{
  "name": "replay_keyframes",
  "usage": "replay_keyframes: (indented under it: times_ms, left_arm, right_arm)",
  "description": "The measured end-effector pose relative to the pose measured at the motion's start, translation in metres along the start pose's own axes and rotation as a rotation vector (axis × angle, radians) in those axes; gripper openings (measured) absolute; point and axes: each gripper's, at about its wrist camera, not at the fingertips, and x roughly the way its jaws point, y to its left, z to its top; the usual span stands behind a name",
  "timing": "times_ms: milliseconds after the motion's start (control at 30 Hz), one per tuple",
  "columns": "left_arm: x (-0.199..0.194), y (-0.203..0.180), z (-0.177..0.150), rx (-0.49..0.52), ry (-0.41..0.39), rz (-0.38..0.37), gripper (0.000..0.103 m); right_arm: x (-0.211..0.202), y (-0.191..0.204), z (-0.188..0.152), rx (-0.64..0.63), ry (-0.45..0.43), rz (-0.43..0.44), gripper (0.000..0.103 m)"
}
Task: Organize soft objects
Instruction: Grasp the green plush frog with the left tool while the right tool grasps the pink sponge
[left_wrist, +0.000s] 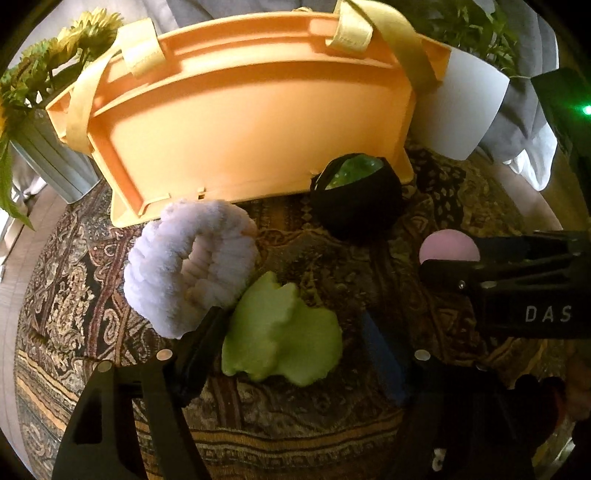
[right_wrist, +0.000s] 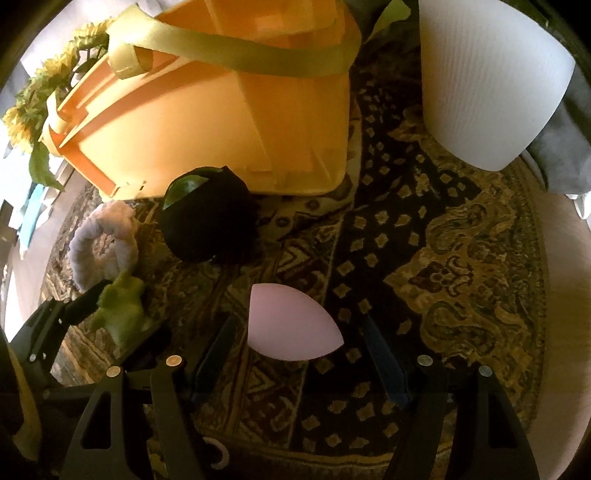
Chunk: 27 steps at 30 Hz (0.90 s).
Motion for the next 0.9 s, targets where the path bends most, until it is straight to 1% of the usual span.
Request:
replay_keyframes:
  times_ms: [133, 200, 300, 333, 433, 500, 567, 733, 900]
  left_arm:
    - [0.007, 0.002, 0.000, -0.007, 0.017, -0.001, 0.073]
    - [0.009, 0.004, -0.002, -0.018, 0.029, -0.009, 0.068]
    - [0.007, 0.007, -0.005, -0.026, 0.024, -0.013, 0.065]
    - [0.006, 0.007, -0.004, -0.027, 0.025, -0.015, 0.064]
    - [0.003, 0.009, -0.006, -0.029, 0.022, -0.020, 0.064]
    - [0.000, 0.008, -0.006, -0.023, 0.015, -0.019, 0.064]
    - [-0.003, 0.007, -0.006, -0.018, 0.008, -0.020, 0.064]
    - [-0.011, 0.006, -0.005, -0.016, -0.009, -0.018, 0.064]
    - [-0.022, 0.006, -0.006, -0.007, -0.038, -0.011, 0.064]
  right_arm:
    - [0.004, 0.006, 0.003, -0.019, 0.000, -0.010, 0.072]
    - [0.005, 0.009, 0.004, -0.025, -0.001, -0.018, 0.072]
    - [0.008, 0.012, 0.004, -0.031, -0.004, -0.027, 0.070]
    - [0.008, 0.014, 0.004, -0.032, -0.005, -0.030, 0.069]
    - [0.008, 0.018, 0.000, -0.032, -0.012, -0.037, 0.061]
    - [0.008, 0.019, -0.001, -0.032, -0.017, -0.041, 0.054]
    - [0.008, 0.020, -0.002, -0.033, -0.023, -0.029, 0.051]
    - [0.002, 0.007, -0.005, -0.035, -0.026, -0.021, 0.048]
    - [-0.007, 0.005, -0.010, -0.032, -0.041, -0.019, 0.048]
